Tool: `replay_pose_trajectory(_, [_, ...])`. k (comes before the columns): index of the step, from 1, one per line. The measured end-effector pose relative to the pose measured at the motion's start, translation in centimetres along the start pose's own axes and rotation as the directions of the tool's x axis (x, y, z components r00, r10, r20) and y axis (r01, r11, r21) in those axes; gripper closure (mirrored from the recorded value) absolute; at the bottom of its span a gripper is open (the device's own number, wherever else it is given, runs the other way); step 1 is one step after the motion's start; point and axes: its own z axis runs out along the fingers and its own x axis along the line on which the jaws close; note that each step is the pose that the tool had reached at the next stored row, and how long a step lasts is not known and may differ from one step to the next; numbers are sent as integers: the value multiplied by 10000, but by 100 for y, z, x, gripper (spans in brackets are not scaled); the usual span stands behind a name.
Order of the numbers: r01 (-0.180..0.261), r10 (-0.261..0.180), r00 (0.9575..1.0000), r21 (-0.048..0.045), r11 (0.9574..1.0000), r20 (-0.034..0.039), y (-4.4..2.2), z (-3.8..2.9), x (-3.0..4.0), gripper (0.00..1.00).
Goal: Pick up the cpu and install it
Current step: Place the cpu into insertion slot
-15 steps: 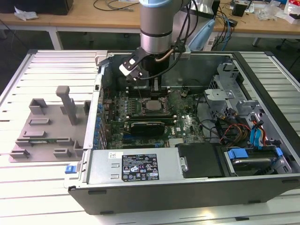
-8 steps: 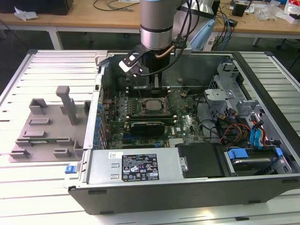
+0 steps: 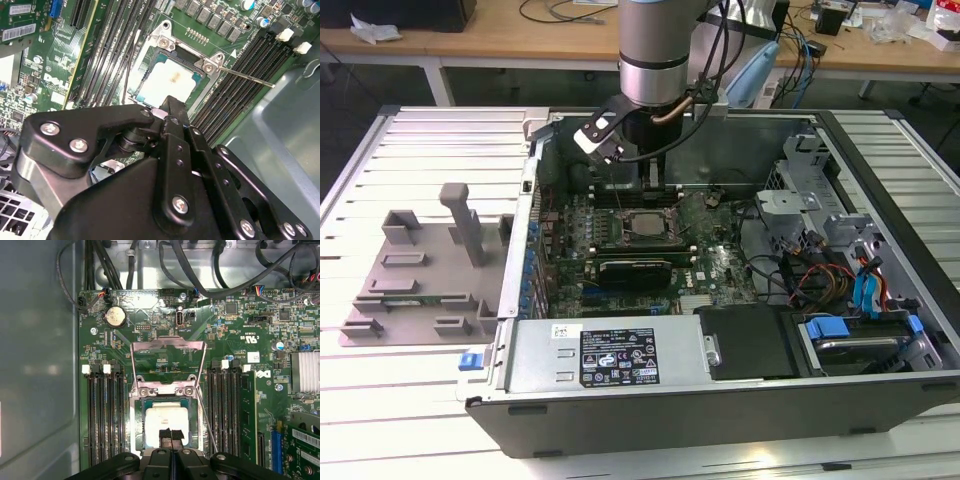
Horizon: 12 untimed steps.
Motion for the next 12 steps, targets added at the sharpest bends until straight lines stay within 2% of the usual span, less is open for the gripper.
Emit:
replay_pose_trajectory(9, [-1, 1, 10000, 1, 10000, 0, 5, -103, -2, 89])
replay_pose_trajectory(12, [0, 0, 10000, -1, 10000, -2, 6, -112, -2, 89])
